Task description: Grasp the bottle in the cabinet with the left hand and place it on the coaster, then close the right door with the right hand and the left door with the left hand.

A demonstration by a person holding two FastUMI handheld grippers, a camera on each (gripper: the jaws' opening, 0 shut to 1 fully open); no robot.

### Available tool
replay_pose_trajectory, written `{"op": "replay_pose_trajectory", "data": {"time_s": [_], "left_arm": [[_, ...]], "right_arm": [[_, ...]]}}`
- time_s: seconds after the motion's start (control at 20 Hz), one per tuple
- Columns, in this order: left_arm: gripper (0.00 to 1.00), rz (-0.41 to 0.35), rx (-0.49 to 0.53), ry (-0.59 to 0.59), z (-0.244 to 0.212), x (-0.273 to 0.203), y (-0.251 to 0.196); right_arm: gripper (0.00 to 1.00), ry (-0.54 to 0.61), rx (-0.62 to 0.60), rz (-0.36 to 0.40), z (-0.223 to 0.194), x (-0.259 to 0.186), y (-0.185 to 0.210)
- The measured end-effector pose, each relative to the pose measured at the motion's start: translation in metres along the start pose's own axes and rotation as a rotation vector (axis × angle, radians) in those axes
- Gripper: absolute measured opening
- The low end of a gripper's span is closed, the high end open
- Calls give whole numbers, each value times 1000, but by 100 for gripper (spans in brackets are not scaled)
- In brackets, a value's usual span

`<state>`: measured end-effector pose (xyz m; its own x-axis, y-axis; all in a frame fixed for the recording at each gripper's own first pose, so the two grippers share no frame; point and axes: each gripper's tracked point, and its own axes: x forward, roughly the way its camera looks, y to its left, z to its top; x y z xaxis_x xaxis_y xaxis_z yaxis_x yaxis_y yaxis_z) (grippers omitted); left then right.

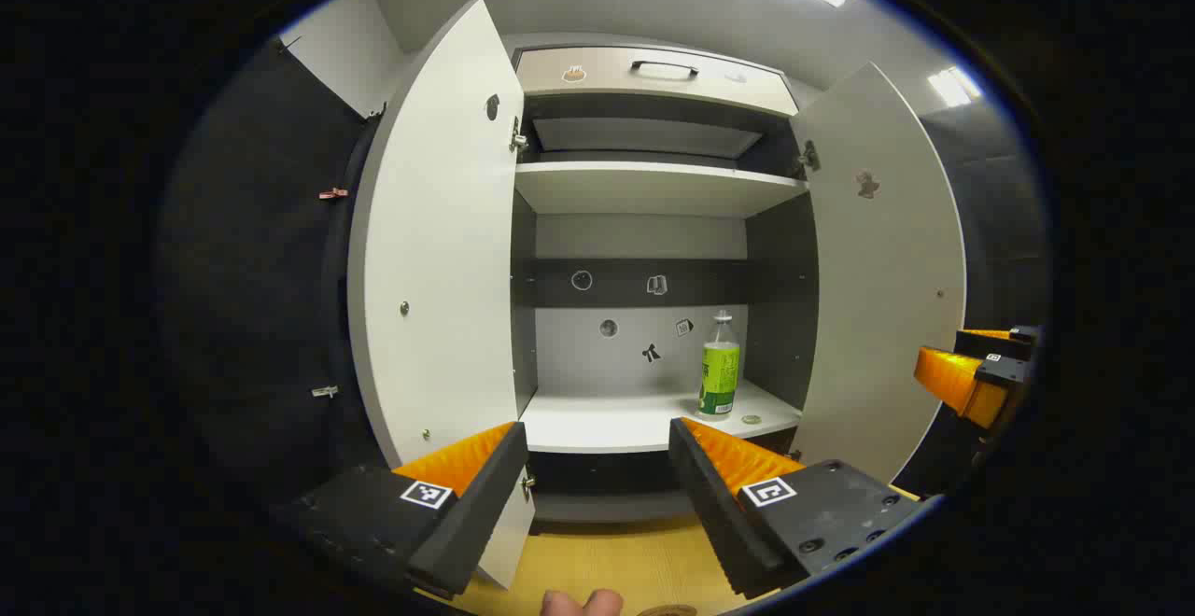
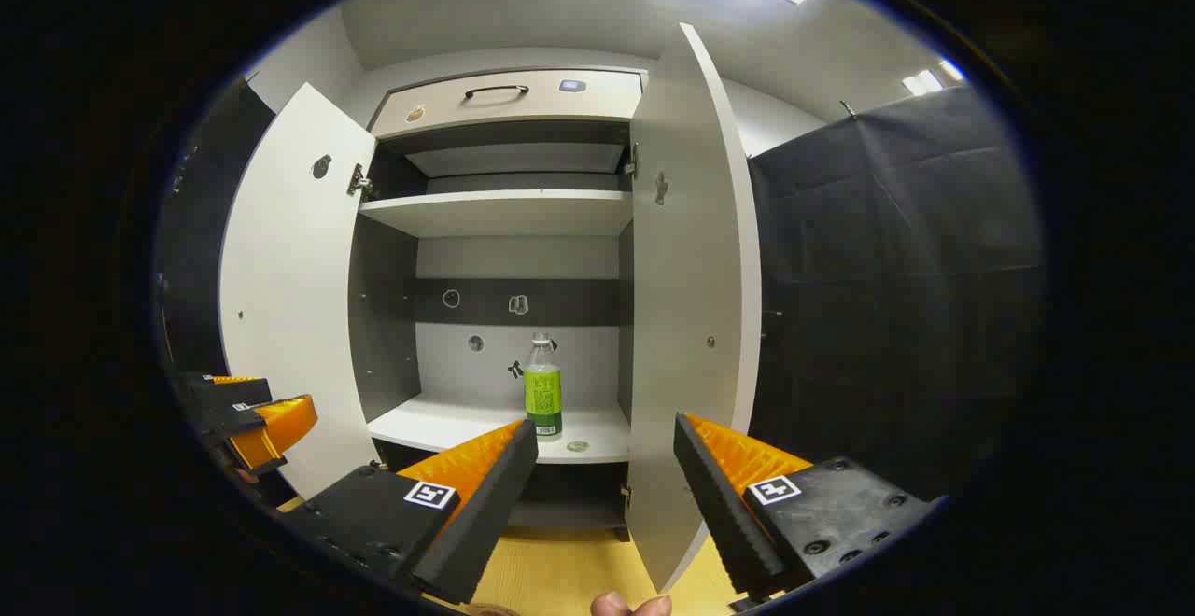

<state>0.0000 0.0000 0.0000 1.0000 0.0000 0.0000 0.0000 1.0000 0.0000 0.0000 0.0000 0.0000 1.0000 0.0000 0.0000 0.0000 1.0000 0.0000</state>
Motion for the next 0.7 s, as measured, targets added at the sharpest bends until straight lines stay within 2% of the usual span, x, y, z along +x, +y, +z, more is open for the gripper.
{"op": "replay_pose_trajectory", "data": {"time_s": [0.7], "left_arm": [[97, -6, 23, -19, 5, -3, 2]], "right_arm": [[98, 7, -7, 33, -1, 2, 17]]}}
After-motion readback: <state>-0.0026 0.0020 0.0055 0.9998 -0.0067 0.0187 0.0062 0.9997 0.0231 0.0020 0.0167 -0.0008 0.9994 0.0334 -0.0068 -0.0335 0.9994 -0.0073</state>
